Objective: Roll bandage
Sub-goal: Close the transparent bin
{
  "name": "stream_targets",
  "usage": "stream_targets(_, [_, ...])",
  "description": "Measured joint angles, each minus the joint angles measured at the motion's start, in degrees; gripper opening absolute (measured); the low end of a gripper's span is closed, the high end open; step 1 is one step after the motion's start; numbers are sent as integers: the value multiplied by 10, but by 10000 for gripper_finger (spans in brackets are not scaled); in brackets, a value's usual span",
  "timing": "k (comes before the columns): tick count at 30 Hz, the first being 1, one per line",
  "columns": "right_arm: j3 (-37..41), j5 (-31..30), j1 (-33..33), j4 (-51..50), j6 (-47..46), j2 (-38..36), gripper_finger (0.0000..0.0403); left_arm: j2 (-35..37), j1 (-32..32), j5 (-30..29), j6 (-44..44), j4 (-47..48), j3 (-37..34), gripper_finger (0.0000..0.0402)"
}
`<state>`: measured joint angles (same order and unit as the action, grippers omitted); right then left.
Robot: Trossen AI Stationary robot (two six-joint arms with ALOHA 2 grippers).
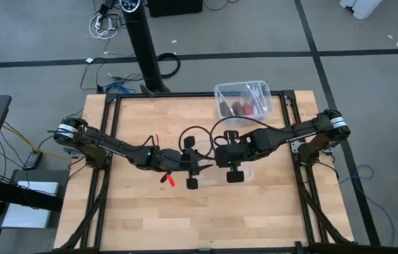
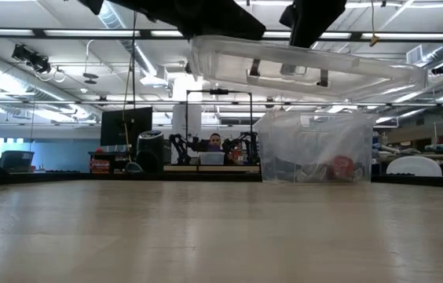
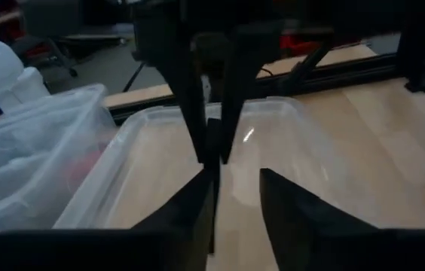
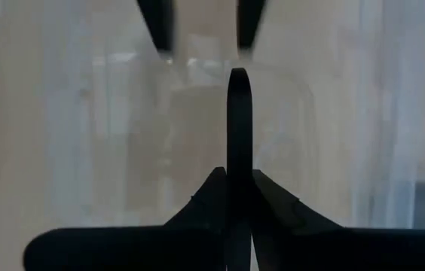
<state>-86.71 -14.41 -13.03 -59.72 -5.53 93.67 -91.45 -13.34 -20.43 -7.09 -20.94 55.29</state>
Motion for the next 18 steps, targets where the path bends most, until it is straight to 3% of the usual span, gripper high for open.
stream_targets(9, [-54,-50,25,-55,43,1,30,97,-32,-82,-55,62,-3,151])
stream_targets(15, [-123,-99,60,-117,123,0,30,145,-32,-86,-39,56,-70,152])
stream_targets(18, [-152,-116,91,-148,171,0,30,153,-29,-86,-29,2,-115,152])
